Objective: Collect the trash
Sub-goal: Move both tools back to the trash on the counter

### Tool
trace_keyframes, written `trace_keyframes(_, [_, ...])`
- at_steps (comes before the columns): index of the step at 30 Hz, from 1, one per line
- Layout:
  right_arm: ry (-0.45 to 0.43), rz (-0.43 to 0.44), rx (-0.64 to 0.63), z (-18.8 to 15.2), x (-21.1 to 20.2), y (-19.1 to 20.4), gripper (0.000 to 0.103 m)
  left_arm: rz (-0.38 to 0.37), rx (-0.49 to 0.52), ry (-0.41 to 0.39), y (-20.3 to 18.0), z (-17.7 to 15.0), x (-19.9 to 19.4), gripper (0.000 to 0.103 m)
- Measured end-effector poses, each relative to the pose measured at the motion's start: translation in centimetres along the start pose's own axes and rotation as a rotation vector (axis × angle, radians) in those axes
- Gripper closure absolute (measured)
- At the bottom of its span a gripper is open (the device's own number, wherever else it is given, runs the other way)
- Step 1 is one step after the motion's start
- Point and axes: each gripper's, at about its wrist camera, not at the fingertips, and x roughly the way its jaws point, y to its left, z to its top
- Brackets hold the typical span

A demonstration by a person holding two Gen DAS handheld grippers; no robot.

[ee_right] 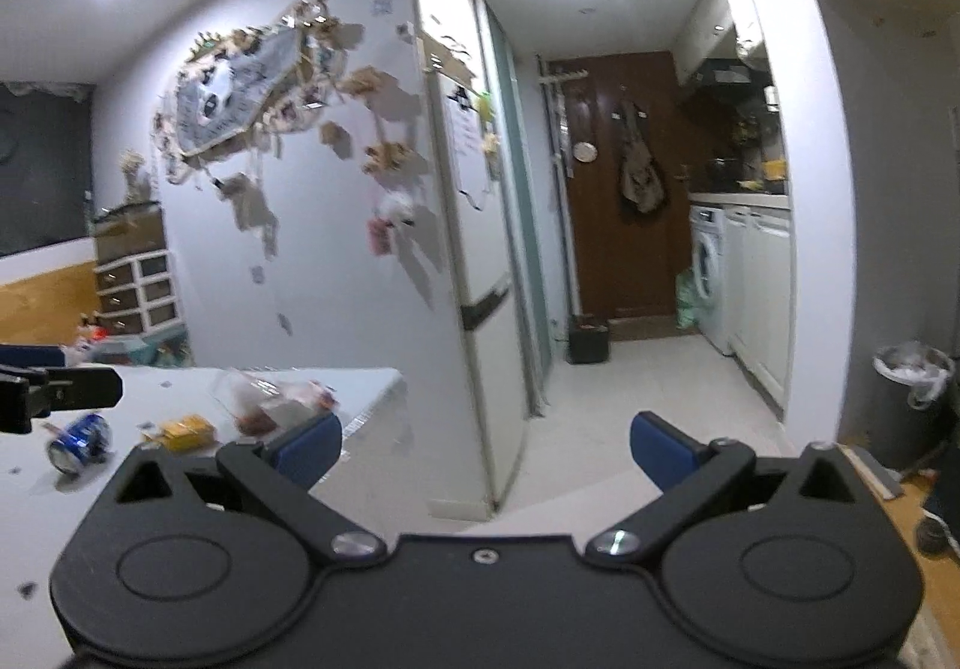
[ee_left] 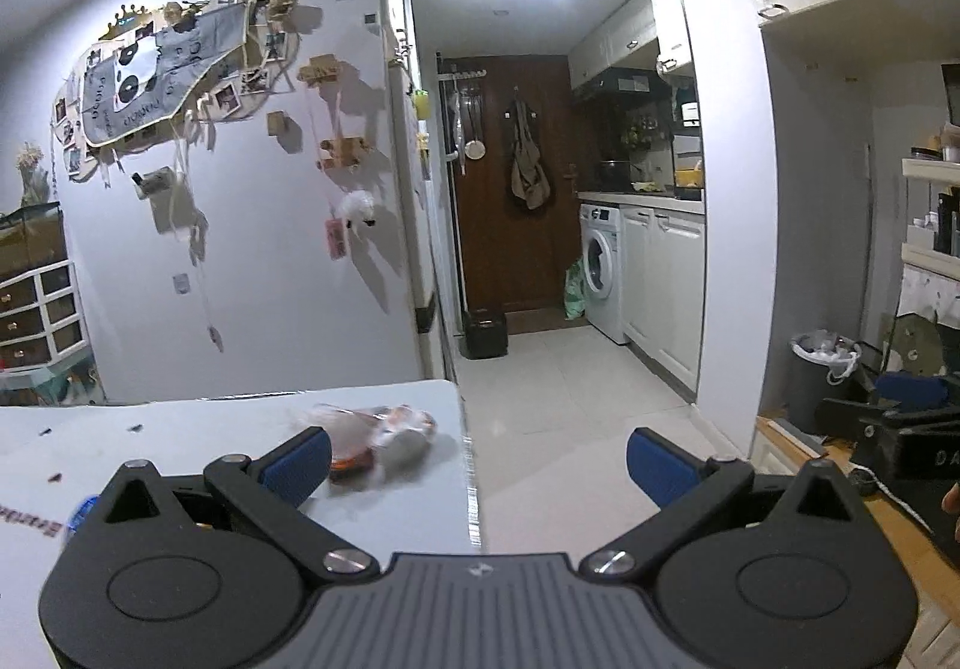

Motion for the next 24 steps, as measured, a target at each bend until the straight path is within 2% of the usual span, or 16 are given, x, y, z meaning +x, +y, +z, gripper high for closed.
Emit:
trace_keyframes(7, [-0.018, 0.07, -0.026, 0.9, 2.6, 3.5, 0.0, 0.018, -0.02, 0.014, 6.0, 0.8, 1.0, 0.0])
trace_keyframes(12, [-0.005, 0.129, -0.018, 1.1, 5.8, 5.8, 0.0, 0.017, -0.055, 0.005, 10.9, 0.4, 3.2, 0.0])
trace_keyframes(18, [0.017, 0.151, -0.053, 0.4, 9.7, 8.1, 0.0, -0.008, -0.096, 0.001, 16.3, -1.3, 8.1, 0.0])
trace_keyframes(24, [0.042, 0.17, -0.073, 0.4, 14.0, 10.0, 0.0, -0.049, -0.162, 0.054, 20.2, -4.1, 14.5, 0.0])
